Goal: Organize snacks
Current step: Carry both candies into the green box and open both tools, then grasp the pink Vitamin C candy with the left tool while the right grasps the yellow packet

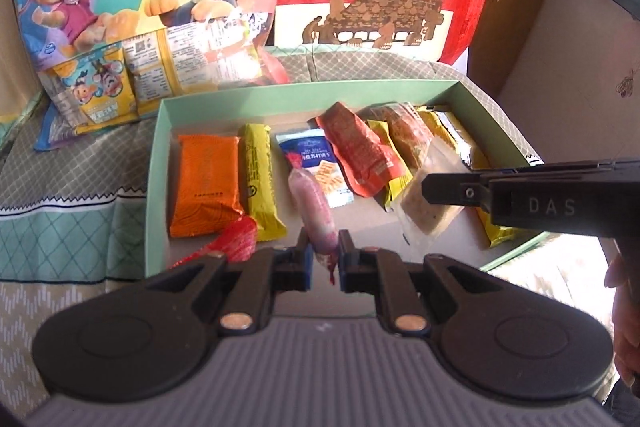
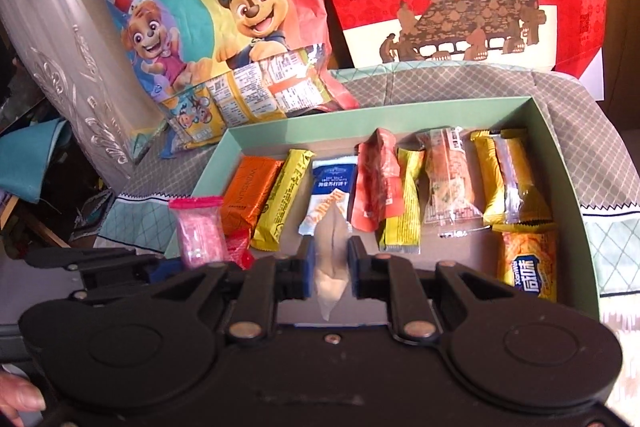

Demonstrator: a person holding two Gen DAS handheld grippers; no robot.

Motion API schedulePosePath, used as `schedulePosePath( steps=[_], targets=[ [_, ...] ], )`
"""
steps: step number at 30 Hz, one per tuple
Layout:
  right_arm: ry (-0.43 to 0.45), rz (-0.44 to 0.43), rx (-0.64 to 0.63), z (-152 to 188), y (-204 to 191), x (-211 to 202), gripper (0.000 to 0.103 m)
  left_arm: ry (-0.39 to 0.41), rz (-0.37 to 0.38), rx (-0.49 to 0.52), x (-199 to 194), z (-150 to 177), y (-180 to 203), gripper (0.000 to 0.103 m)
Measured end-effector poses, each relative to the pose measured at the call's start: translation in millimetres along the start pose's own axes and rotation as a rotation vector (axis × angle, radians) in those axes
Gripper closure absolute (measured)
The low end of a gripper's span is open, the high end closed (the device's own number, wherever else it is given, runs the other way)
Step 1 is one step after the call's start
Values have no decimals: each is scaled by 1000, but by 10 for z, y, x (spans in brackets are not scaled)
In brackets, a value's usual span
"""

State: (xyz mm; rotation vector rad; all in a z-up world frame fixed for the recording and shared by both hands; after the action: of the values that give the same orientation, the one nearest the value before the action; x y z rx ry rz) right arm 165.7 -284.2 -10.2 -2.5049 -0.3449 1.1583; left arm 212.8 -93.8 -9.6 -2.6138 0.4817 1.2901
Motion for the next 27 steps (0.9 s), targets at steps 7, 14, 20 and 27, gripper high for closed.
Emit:
schedulePosePath(
  steps=[7,14,20,27],
  targets=[
    [4,24,33,-174,142,292,40,-10,-105,-12,241,-75,-75,34],
    [35,77,21,-130,161,232,0,11,-183,0,192,-33,-91,0],
    [18,87,12,-18,117,146,0,-7,-181,-8,99,84,-87,0],
    [14,80,20,181,19,-46,0,-17,-183,-19,-100,301,-132,0]
  ],
)
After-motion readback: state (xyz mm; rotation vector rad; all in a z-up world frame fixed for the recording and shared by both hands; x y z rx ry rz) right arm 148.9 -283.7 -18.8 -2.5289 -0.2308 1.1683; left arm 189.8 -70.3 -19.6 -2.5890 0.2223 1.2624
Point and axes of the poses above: each gripper's, at about its wrist camera, not at the fingertips, and x roughly the way its jaws point, y to its right, z to its underside, the point moved 2 cm from there along x, roughly the way its jaws point, and after that the axes turned 11 degrees about -z, right-handed, at the moved point
